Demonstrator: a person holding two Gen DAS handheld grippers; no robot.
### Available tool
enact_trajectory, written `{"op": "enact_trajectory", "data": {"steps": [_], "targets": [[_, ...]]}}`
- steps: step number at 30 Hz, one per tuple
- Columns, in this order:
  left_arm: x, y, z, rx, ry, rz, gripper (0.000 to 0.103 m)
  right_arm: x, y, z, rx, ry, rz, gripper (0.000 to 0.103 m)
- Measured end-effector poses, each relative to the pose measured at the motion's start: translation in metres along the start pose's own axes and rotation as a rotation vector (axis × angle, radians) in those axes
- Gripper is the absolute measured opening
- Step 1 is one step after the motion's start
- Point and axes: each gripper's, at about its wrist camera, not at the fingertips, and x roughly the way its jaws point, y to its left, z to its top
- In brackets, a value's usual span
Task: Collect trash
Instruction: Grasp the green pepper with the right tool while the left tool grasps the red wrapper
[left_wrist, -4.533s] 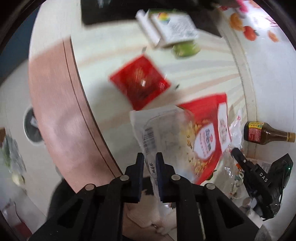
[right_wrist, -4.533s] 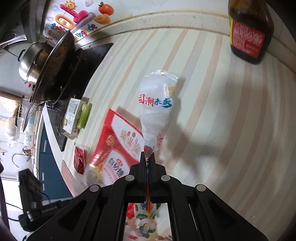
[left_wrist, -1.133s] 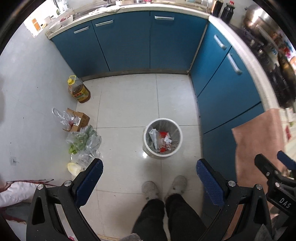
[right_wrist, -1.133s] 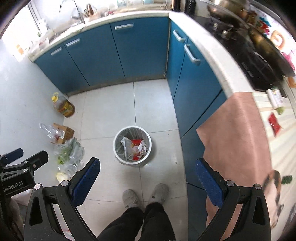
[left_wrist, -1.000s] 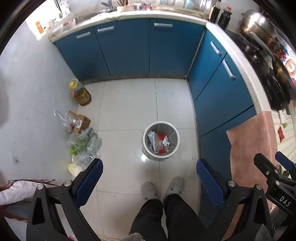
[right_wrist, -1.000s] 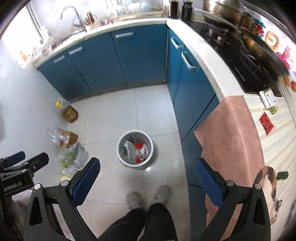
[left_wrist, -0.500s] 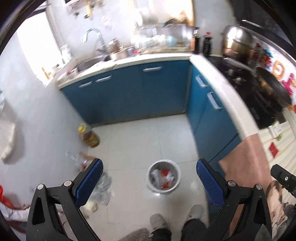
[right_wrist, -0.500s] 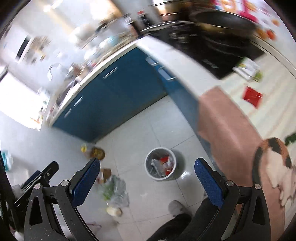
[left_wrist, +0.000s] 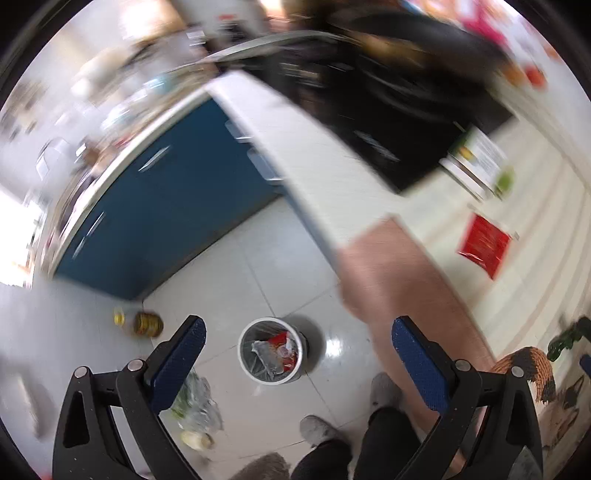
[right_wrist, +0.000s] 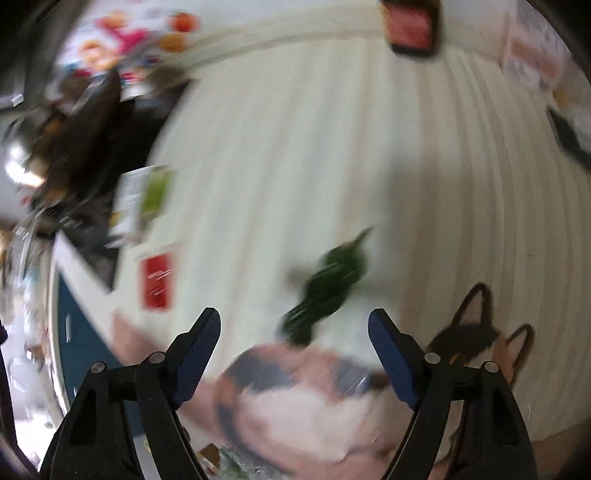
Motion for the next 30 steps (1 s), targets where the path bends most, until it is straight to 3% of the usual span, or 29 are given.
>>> {"op": "enact_trajectory", "data": {"steps": [3, 4, 5, 9, 14, 16, 17, 18, 19, 21, 24, 30], "targets": [[0.019, -0.048, 0.023, 0.109, 0.045, -0.027, 0.103, 0.025, -0.007, 0.013, -0.009, 0.037, -0.030, 0.069], [0.023, -0.059, 0.028, 0.131, 0.054, -0.042, 0.103, 0.026, -0.004, 0.016, -0.033, 0.016, -0.041, 0.060], [0.030, -0.072, 0.033, 0.154, 0.073, -0.063, 0.103, 0.025, 0.005, 0.019, -0.090, -0.010, -0.056, 0.035], [0.054, -0.116, 0.050, 0.226, 0.143, -0.147, 0.102, 0.031, 0.020, 0.031, -0.200, -0.020, -0.054, 0.031], [0.070, -0.155, 0.065, 0.330, 0.171, -0.194, 0.101, 0.028, 0.003, 0.054, -0.204, -0.034, -0.052, 0.030], [0.071, -0.161, 0.070, 0.331, 0.170, -0.221, 0.095, 0.027, -0.008, 0.060, -0.200, -0.028, -0.050, 0.030], [0.070, -0.161, 0.073, 0.317, 0.176, -0.249, 0.085, 0.027, -0.012, 0.063, -0.197, -0.028, -0.044, 0.030], [0.069, -0.159, 0.077, 0.284, 0.196, -0.322, 0.061, 0.027, -0.014, 0.066, -0.200, -0.027, -0.047, 0.030], [0.066, -0.157, 0.078, 0.263, 0.195, -0.330, 0.054, 0.027, -0.015, 0.067, -0.203, -0.024, -0.049, 0.030], [0.059, -0.157, 0.081, 0.267, 0.175, -0.334, 0.021, 0.027, -0.017, 0.070, -0.197, -0.017, -0.048, 0.030], [0.048, -0.156, 0.081, 0.260, 0.162, -0.350, 0.000, 0.028, -0.017, 0.073, -0.187, -0.008, -0.039, 0.030], [0.032, -0.131, 0.081, 0.215, 0.132, -0.349, 0.000, 0.019, -0.007, 0.072, -0.203, -0.025, -0.002, 0.030]]}}
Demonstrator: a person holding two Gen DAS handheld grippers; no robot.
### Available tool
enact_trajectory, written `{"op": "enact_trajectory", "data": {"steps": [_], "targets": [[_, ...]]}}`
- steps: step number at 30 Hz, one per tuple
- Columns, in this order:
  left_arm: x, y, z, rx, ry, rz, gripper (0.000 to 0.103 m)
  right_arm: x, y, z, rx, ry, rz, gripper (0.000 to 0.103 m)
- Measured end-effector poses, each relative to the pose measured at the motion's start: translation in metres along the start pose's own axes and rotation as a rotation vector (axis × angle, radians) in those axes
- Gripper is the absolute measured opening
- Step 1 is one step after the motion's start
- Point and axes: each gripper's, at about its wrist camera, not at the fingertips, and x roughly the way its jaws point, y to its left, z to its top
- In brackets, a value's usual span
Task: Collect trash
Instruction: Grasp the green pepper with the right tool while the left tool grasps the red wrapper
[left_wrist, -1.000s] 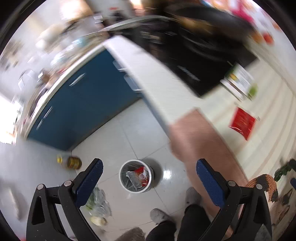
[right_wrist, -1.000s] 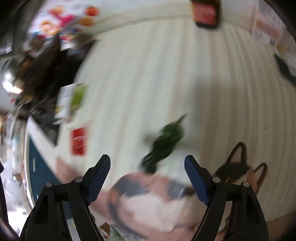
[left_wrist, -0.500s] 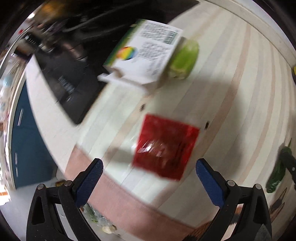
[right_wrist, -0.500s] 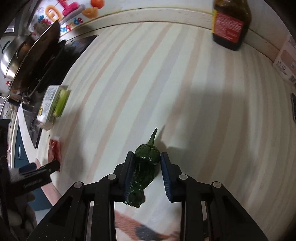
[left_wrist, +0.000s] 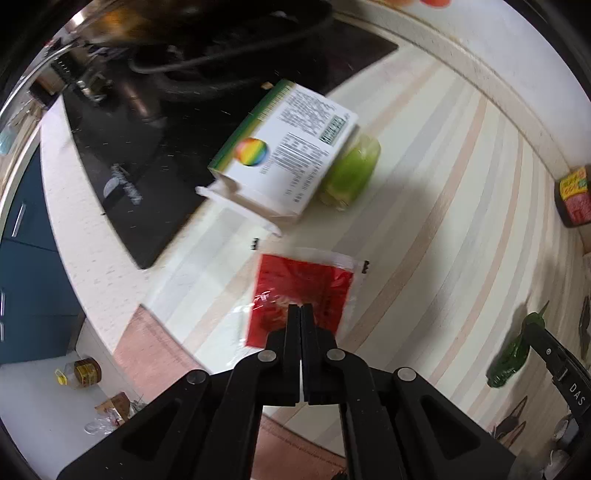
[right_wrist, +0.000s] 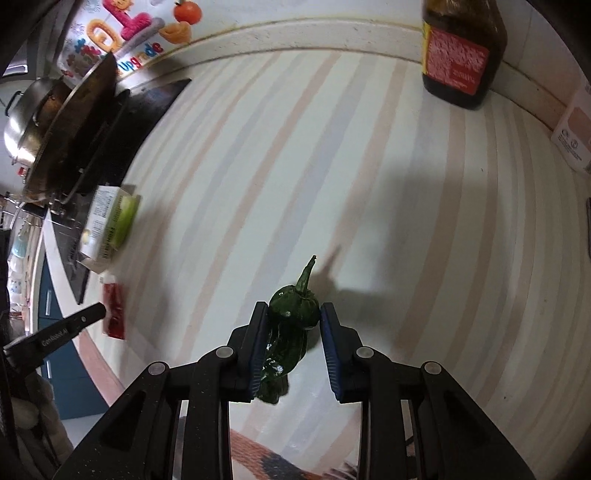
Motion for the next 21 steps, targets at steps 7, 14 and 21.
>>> {"op": "enact_trajectory", "data": {"steps": [7, 14, 21], "targets": [[-0.043, 0.034, -0.015, -0.052, -0.073, -0.051, 0.000, -0.018, 0.016, -0.003, 0.000, -0.041, 0.050, 0.029], [-0.001, 0.065, -0.024, -0.205, 0.034, -0.278, 0.004, -0.019, 0.026, -0.009, 0.005, -0.031, 0.083, 0.029], [0.022, 0.056, -0.035, -0.203, -0.015, -0.335, 0.046, -0.012, 0.021, -0.006, -0.005, -0.020, 0.078, 0.029]]}}
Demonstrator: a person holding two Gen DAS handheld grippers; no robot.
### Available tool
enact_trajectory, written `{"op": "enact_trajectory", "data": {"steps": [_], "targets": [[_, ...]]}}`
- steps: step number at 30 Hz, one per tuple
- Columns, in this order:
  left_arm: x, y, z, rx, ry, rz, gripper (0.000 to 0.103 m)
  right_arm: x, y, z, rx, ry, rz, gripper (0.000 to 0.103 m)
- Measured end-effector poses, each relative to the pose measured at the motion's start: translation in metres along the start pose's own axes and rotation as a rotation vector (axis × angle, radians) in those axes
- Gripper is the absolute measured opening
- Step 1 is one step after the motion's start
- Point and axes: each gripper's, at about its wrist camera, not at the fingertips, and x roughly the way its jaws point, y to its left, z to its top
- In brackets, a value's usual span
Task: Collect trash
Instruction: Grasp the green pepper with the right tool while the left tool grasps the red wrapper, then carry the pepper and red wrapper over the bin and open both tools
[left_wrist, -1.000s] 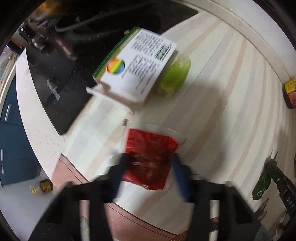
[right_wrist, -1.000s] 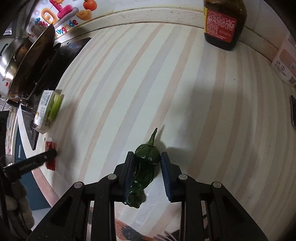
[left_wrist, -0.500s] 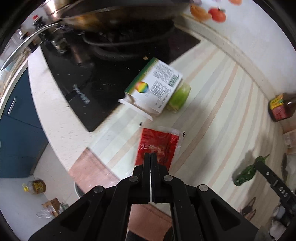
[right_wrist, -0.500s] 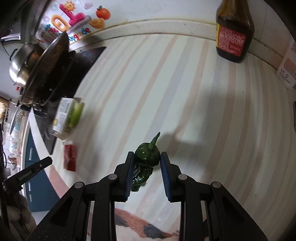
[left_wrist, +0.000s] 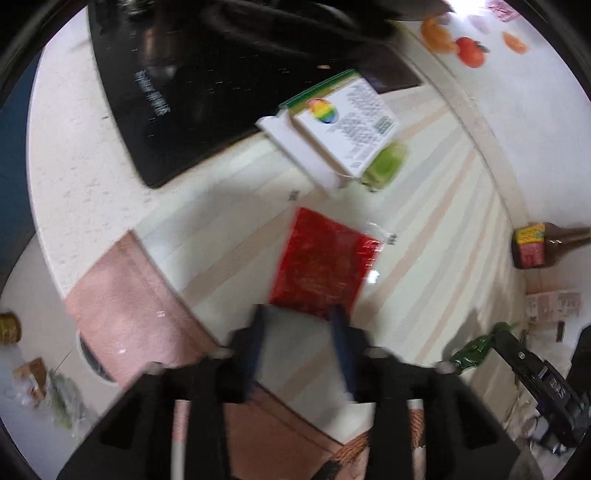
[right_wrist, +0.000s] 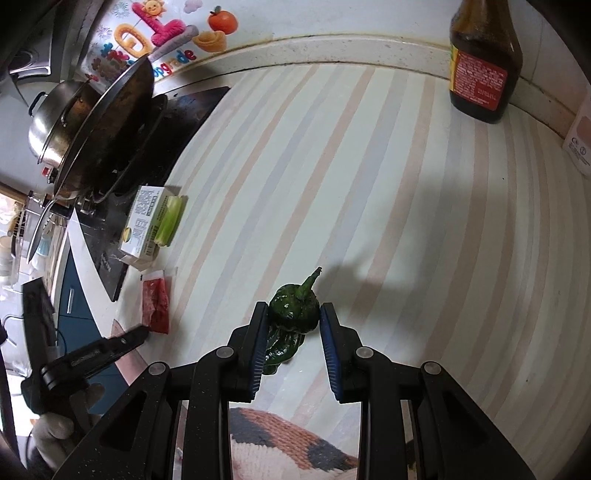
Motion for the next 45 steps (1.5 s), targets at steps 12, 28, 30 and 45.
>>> {"op": "enact_trajectory", "data": {"steps": [12, 28, 30, 45], "targets": [[0.023, -0.047, 0.027, 0.161, 0.049, 0.165, 0.061, 0.004, -0.021, 0.017, 0.053, -0.002, 0.010, 0.029], [0.013, -0.095, 0.019, 0.305, 0.047, 0.293, 0.013, 0.000, -0.036, 0.018, 0.111, -0.021, 0.018, 0.029], [0.003, -0.091, 0.016, 0.287, 0.043, 0.280, 0.012, -0.005, -0.035, 0.020, 0.111, -0.031, 0.024, 0.029], [-0.125, 0.025, -0.051, 0.067, -0.176, 0.235, 0.011, -0.029, 0.061, -0.013, -0.105, -0.021, 0.104, 0.029]]}}
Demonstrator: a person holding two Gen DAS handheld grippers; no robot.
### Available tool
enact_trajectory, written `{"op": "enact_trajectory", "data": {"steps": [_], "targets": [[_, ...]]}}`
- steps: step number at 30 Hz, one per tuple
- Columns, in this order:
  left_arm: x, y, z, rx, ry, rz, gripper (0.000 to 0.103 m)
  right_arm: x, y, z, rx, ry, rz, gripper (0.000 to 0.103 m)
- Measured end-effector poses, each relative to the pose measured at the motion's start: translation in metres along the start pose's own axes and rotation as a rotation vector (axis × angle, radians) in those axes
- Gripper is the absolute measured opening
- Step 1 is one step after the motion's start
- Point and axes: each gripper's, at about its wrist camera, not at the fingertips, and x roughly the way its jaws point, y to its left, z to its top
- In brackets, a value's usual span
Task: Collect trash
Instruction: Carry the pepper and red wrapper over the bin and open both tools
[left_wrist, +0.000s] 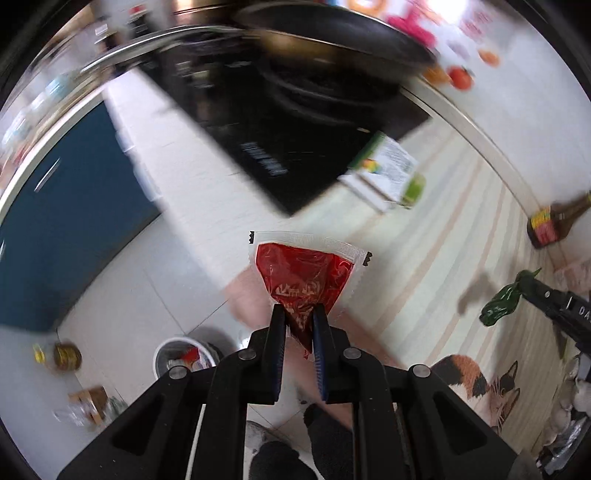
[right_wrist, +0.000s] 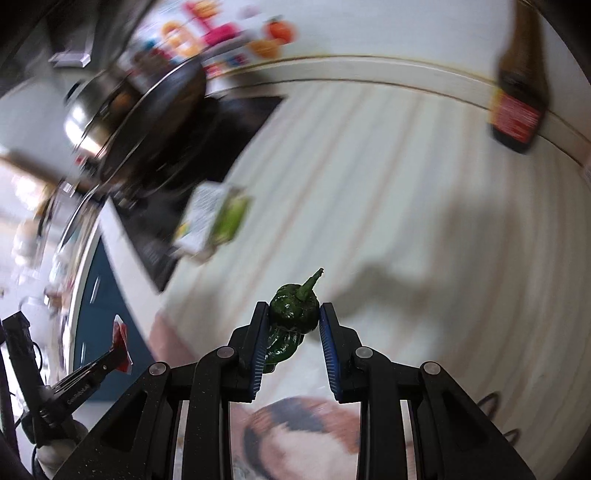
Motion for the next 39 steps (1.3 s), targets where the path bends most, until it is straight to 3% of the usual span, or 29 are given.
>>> {"op": "enact_trajectory", "data": {"steps": [5, 10, 14, 18, 25, 30, 34, 37, 38, 39], "targets": [[-0.008, 0.075, -0.043, -0.166, -0.013, 0.026, 0.011, 0.013, 0.077, -0.037, -0.145, 0.049, 0.057, 0.029], [-0.006, 0.164, -0.102, -0.330, 0.018, 0.056, 0.011, 0.042, 0.160, -0.103, -0.297, 0.130, 0.092, 0.029], [0.034, 0.244, -0.157, -0.513, 0.089, 0.062, 0.011, 0.099, 0.212, -0.174, -0.410, 0.235, 0.091, 0.029], [0.108, 0.313, -0.208, -0.646, 0.158, 0.055, 0.011, 0.178, 0.243, -0.240, -0.489, 0.324, 0.069, 0.029], [0.273, 0.402, -0.279, -0.756, 0.253, 0.042, 0.011, 0.377, 0.253, -0.354, -0.582, 0.439, 0.041, 0.029], [0.375, 0.438, -0.314, -0.790, 0.288, 0.031, 0.013, 0.513, 0.242, -0.415, -0.657, 0.494, 0.026, 0.029], [0.414, 0.447, -0.329, -0.780, 0.300, 0.041, 0.016, 0.584, 0.233, -0.446, -0.693, 0.561, 0.032, 0.030], [0.420, 0.451, -0.335, -0.776, 0.293, 0.083, 0.019, 0.610, 0.229, -0.456, -0.721, 0.590, 0.010, 0.036], [0.417, 0.450, -0.335, -0.775, 0.285, 0.099, 0.029, 0.611, 0.227, -0.457, -0.733, 0.588, 0.004, 0.049], [0.408, 0.451, -0.337, -0.774, 0.265, 0.120, 0.046, 0.610, 0.226, -0.455, -0.743, 0.581, -0.005, 0.056]]}}
